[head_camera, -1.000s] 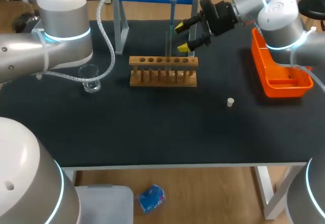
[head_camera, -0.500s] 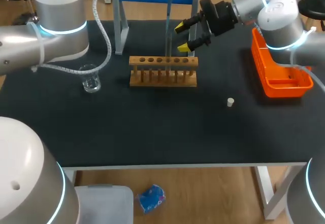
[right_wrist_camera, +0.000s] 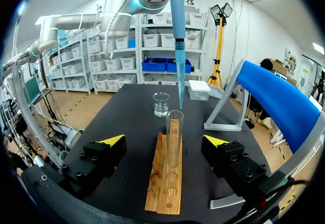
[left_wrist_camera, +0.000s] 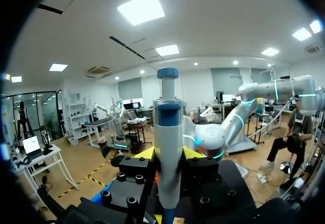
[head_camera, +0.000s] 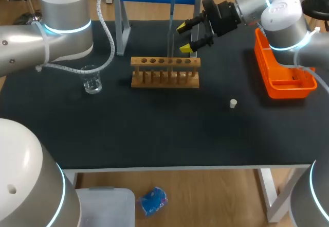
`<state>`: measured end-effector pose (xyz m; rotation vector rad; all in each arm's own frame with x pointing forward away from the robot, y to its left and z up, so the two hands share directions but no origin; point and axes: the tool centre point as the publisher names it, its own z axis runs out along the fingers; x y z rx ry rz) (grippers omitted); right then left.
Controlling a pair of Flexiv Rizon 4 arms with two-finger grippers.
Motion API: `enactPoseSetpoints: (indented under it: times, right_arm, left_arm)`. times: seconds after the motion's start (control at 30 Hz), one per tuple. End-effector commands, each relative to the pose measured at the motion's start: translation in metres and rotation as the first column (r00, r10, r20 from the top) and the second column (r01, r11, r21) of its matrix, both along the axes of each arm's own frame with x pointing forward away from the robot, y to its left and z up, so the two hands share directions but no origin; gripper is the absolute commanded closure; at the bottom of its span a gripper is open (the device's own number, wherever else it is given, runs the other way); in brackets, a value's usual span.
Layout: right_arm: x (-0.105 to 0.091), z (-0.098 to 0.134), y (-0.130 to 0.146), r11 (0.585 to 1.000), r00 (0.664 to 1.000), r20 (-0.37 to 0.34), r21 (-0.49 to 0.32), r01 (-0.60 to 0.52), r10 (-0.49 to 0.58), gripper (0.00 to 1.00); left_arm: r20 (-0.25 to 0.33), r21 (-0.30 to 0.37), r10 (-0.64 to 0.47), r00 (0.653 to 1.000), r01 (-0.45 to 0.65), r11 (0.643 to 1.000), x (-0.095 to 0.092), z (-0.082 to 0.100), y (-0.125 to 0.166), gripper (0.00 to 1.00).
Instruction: Invert the test tube, pick up the pipette, mount the tip to pipette, aspirate from beaker and dispense into the tube, eject the tip, return the pipette, and cap with the stopper.
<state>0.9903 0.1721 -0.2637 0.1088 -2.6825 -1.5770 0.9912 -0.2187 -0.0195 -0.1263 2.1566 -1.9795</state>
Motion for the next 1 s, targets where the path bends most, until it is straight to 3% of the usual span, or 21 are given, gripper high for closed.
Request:
enactPoseSetpoints:
  times: [0.03,1.0]
  right_arm:
    - [0.000,0.001,-0.001,1.000,1.000,-0.001,-0.003,-0.002,0.002,0.00]
    - [0.000,0.001,-0.001,1.000,1.000,-0.001,-0.003,-0.002,0.002,0.00]
  left_arm:
    - [-0.004,-0.001,0.002,1.000,-0.002,1.000,0.000,-0.003,0.001,1.00]
    - [-0.061,-0.010,0.006,0.998,-0.006,1.000,-0.004,-0.016,-0.006,1.00]
